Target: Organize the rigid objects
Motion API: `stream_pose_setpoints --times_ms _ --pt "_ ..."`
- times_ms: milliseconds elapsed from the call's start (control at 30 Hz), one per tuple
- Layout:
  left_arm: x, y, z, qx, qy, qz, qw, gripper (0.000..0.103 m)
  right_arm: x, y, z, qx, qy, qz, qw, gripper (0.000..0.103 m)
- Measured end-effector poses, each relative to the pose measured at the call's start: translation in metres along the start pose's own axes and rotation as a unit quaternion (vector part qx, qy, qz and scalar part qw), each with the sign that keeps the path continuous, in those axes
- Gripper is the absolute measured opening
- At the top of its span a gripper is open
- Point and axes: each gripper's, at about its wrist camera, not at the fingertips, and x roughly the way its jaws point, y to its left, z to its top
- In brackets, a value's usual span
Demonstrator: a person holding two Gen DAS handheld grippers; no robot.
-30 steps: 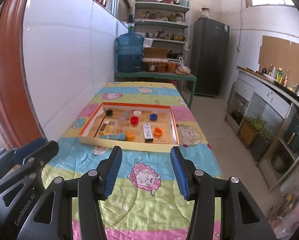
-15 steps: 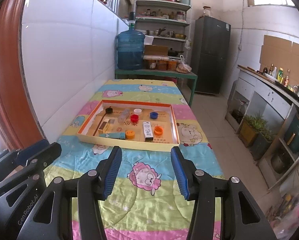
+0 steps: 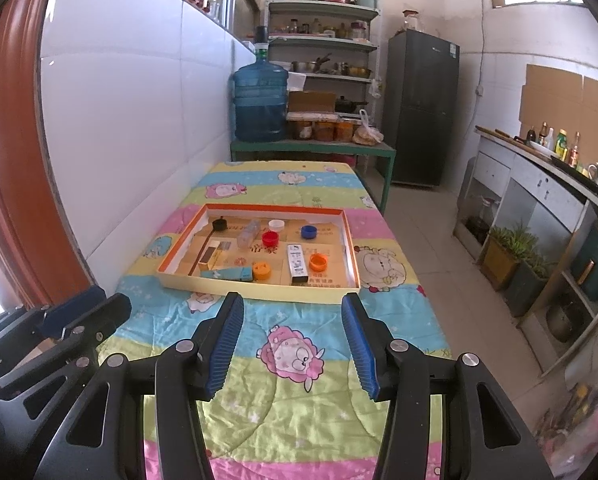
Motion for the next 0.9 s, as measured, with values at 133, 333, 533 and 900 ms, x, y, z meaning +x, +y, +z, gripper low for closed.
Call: stream_pose_setpoints --times_ms 133,333,533,900 --pt "0.0000 -0.0006 -0.0001 -0.001 0.002 0.001 1.0000 0.021 0.0010 0.0018 -0.0008 -0.001 0.001 0.000 1.000 0.053" --pt "0.0000 -0.0026 0.0002 0.000 0.003 0.002 1.0000 0.021 0.0023 0.0033 -0.0011 0.000 0.003 0.002 1.000 0.053" --pt "0.0009 -0.0029 -0.0002 0.000 0.005 0.003 1.0000 0.021 0.0036 0.0054 -0.0022 -0.001 0.003 0.004 1.000 0.053" --pt "0.0020 -0.0027 -0.0002 0.000 0.006 0.003 1.0000 0.021 0.0049 0.0072 -0.0034 -0.002 0.005 0.005 1.000 0.053"
